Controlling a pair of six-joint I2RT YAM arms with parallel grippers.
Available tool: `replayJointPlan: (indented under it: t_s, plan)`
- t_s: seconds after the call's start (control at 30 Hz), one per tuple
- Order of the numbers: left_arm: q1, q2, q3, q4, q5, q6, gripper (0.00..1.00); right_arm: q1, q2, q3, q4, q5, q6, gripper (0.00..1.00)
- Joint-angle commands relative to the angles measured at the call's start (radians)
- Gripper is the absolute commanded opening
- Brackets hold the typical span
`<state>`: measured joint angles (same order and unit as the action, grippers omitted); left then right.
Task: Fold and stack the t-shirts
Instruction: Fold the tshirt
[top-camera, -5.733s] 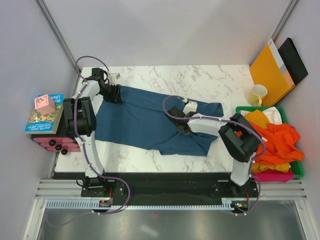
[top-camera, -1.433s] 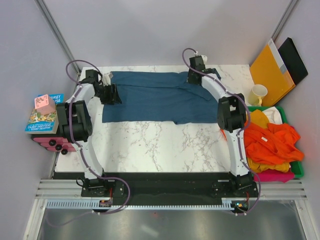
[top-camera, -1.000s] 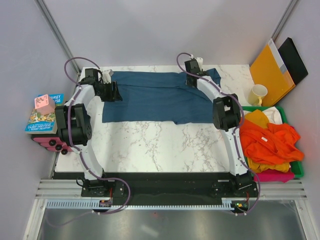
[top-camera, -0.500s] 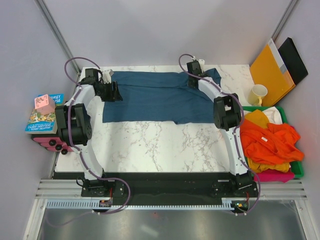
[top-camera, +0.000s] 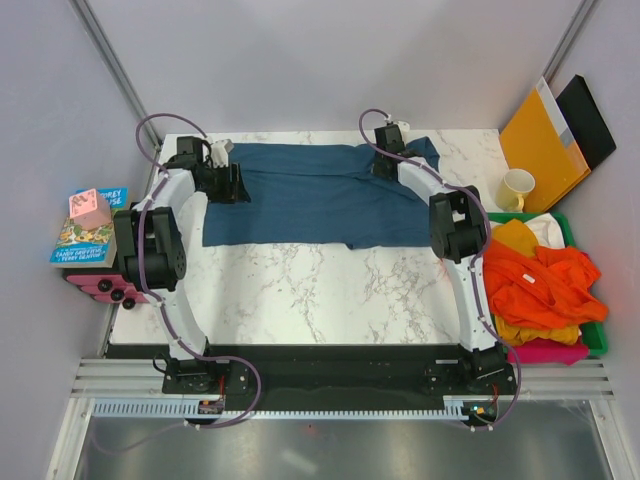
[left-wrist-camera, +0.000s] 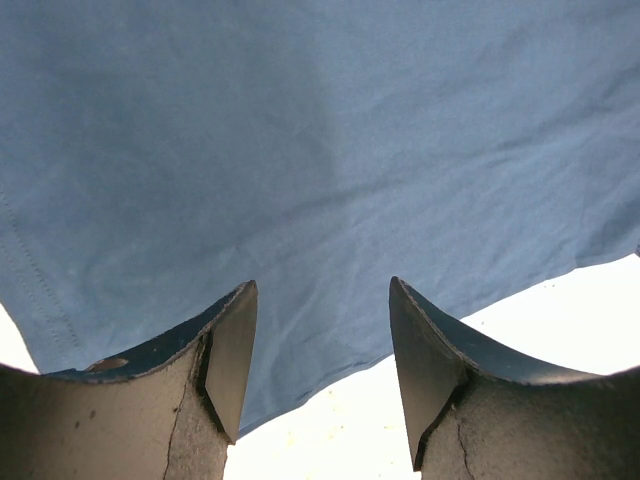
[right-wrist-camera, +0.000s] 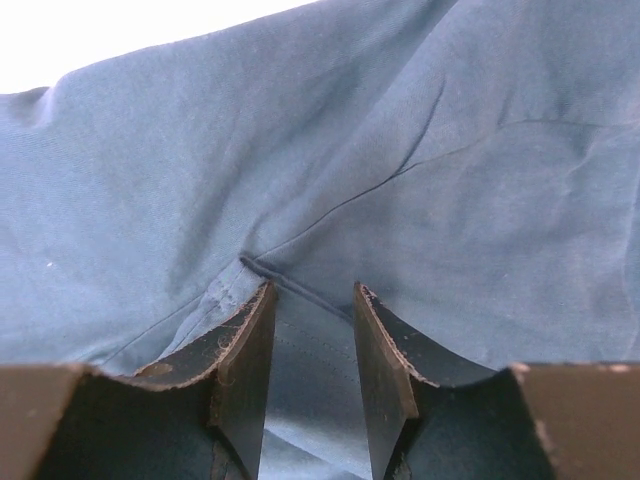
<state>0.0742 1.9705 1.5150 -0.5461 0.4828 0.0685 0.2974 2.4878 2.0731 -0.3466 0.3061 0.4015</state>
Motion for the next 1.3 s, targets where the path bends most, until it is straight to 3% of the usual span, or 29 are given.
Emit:
replayJointPlan:
  t_s: [0.0, 0.63, 1.07, 1.13, 1.27]
  plan:
    - [-0.004, 0.011, 0.004, 0.025, 0.03, -0.001, 0.63, 0.016, -0.085, -0.048, 0.057, -0.07, 0.052, 0.45]
    - [-0.02, 0.12, 0.074, -0.011, -0.039, -0.015, 0.58, 0.013, -0.158, -0.136, 0.066, -0.137, 0.063, 0.38]
    - [-0.027, 0.123, 0.073, -0.025, -0.021, -0.01, 0.59, 0.042, -0.409, -0.455, 0.12, -0.209, 0.049, 0.37]
    - [-0.028, 0.123, 0.071, -0.025, -0.018, -0.013, 0.58, 0.042, -0.46, -0.475, 0.142, -0.161, 0.066, 0.38]
    - [-0.031, 0.122, 0.077, -0.023, -0.019, -0.016, 0.58, 0.016, -0.413, -0.339, 0.123, -0.102, 0.085, 0.41]
